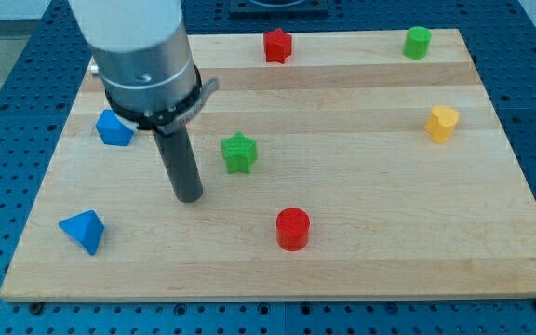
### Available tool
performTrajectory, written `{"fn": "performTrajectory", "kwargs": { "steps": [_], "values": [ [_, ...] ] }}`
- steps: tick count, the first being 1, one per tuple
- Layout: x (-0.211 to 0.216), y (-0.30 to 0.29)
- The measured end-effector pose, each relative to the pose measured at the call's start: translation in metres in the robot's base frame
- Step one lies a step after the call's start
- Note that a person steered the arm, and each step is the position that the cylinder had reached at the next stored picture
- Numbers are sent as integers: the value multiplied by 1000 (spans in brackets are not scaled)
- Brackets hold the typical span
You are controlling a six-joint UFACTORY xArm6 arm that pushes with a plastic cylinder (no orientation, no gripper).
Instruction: Move the green star towards the bottom right
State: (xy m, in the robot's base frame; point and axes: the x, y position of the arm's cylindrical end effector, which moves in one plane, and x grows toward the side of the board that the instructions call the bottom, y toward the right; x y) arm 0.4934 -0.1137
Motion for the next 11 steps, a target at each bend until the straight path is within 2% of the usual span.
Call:
{"fn": "performTrajectory", "kwargs": {
  "steps": [2,5,8,11],
  "values": [
    [-47,3],
    [-52,80],
    [-38,142],
    [7,181]
  ]
}}
